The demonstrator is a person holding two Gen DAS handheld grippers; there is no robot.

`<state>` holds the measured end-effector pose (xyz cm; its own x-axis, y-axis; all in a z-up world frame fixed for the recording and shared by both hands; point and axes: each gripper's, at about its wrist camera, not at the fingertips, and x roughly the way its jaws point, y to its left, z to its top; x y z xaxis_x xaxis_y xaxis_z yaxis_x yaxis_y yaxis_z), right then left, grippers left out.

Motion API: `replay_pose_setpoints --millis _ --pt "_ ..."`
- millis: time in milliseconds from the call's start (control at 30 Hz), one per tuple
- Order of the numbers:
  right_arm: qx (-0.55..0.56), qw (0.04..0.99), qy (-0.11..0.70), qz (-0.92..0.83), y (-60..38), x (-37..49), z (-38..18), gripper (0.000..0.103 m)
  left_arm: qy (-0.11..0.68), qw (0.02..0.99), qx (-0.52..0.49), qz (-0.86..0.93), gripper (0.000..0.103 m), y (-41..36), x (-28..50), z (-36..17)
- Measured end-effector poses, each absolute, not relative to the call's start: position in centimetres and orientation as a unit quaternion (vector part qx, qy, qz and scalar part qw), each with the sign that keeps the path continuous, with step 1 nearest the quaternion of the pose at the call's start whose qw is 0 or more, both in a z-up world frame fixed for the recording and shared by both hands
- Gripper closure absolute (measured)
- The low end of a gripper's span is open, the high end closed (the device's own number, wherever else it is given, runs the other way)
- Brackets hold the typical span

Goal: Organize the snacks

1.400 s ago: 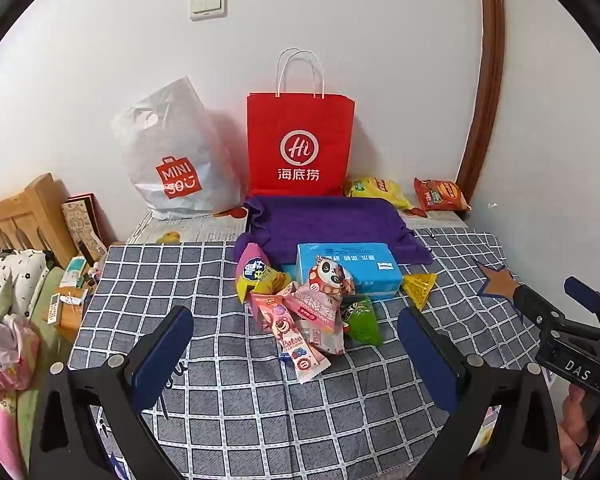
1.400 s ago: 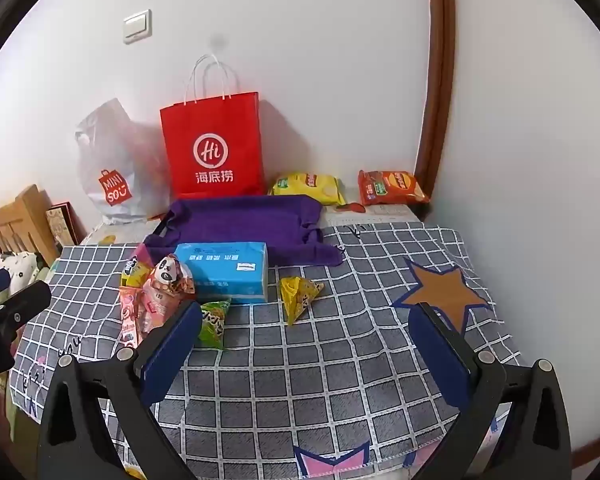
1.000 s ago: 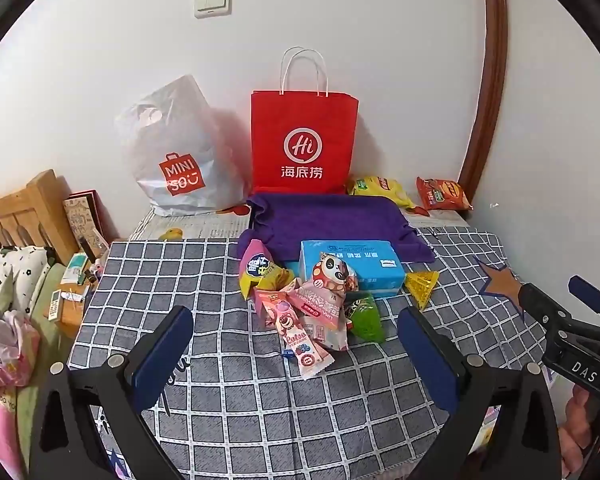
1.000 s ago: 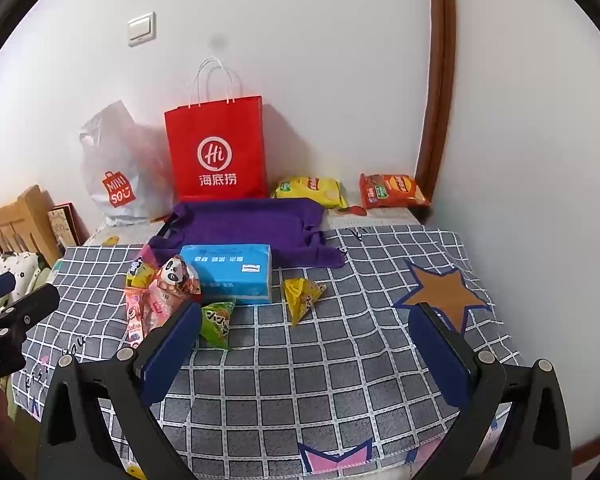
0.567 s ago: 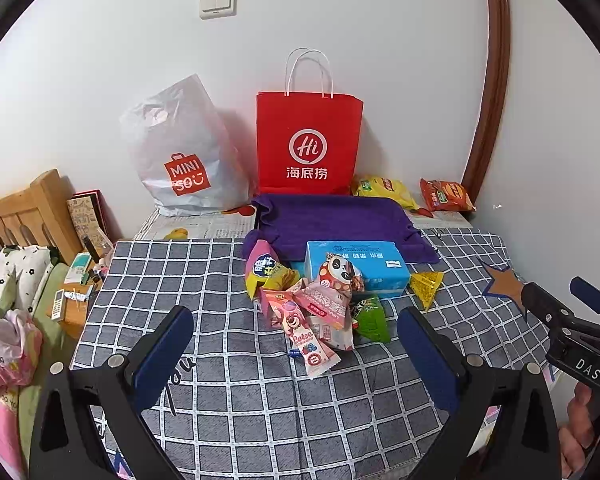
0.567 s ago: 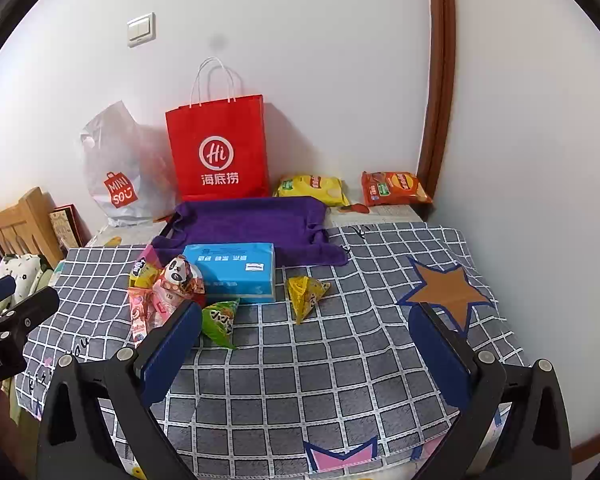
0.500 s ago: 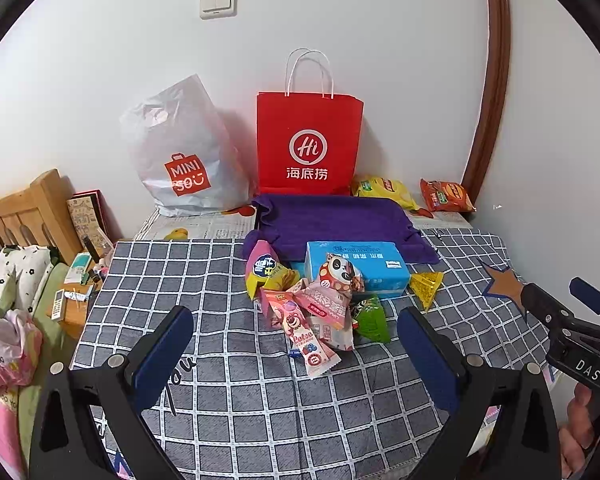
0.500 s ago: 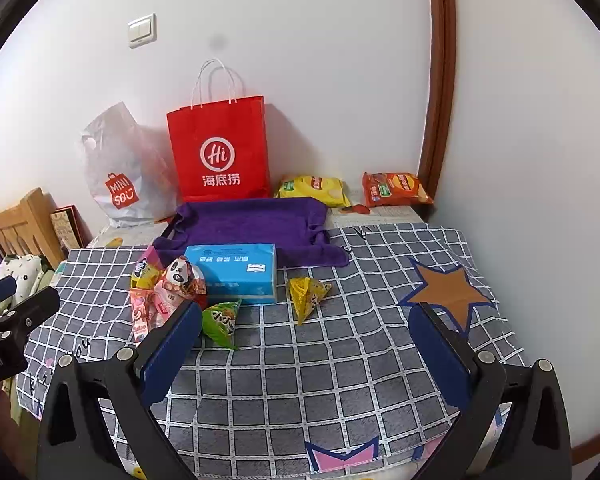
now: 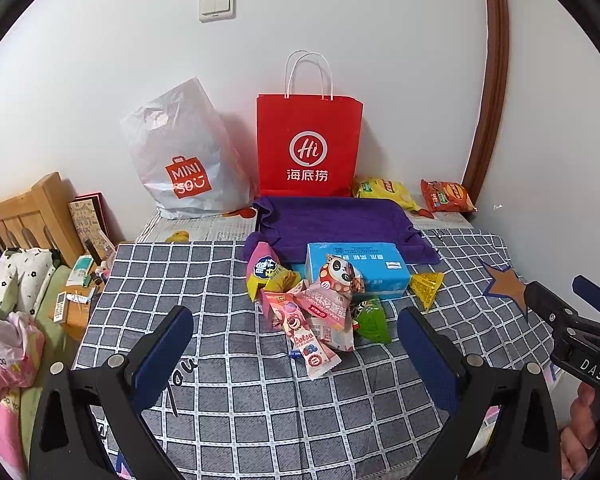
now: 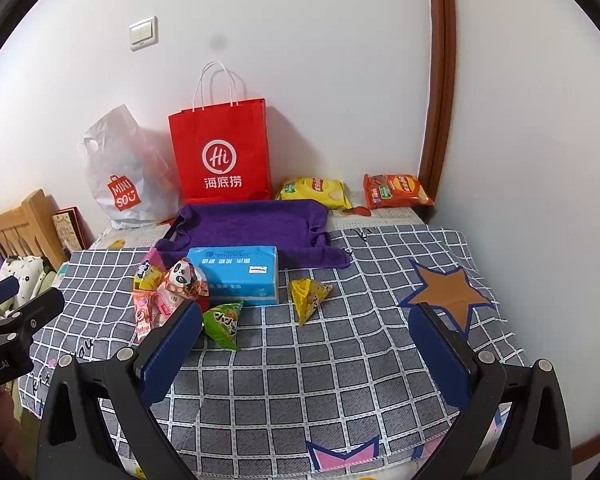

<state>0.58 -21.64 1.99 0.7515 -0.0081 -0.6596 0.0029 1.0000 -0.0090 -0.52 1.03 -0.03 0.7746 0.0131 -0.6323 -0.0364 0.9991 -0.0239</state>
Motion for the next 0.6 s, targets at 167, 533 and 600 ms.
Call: replay_pose_setpoints --millis 167,533,600 --pt "-0.003 0.936 0.353 -0.003 -21.66 0.59 2.02 0.001 0.335 0.942 -0.017 0.015 0.001 1.13 -0.55 0.14" --pt "-0.001 0.936 0.352 -0.002 -21.7 0.39 2.08 0.001 0.334 0.942 -0.016 0.016 0.001 1.22 -0.55 0.17" --pt "-0.001 0.936 0.352 -0.002 -21.68 0.37 2.1 0.001 0.334 0.942 -0.016 0.017 0.001 1.18 -0.55 0.16"
